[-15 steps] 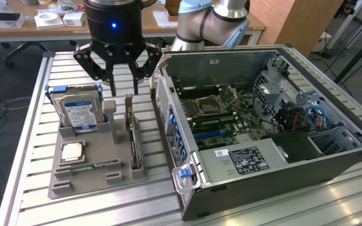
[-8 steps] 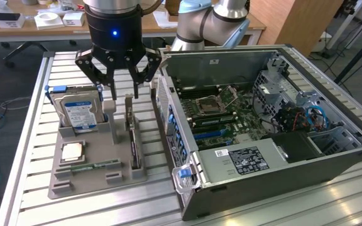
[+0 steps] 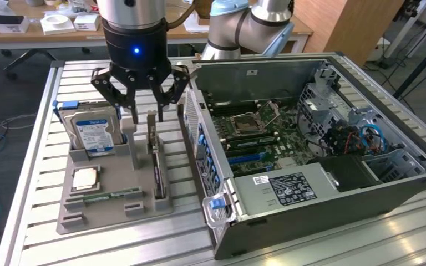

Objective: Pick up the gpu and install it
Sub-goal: 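Pick up the gpu and move the gpu toward the slot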

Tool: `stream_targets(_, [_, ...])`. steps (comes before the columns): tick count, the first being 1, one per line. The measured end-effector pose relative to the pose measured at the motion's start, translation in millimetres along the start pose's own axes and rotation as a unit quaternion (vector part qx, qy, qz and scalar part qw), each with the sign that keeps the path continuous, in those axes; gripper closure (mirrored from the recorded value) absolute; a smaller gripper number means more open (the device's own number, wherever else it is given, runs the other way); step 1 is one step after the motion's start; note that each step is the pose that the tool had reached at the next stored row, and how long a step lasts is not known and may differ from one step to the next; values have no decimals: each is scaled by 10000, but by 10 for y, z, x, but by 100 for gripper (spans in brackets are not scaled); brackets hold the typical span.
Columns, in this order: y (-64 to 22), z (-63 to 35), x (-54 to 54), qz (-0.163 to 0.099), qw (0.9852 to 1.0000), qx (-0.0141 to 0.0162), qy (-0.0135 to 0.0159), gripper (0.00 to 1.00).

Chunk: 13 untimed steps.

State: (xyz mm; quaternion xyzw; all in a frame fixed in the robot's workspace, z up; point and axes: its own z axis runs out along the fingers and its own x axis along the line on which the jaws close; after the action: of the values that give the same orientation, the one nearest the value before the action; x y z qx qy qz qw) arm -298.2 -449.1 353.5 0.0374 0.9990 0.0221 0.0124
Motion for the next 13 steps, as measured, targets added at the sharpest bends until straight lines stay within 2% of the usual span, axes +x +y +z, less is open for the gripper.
stream_targets(13, [-11,237,5,0,10000,0,0,53])
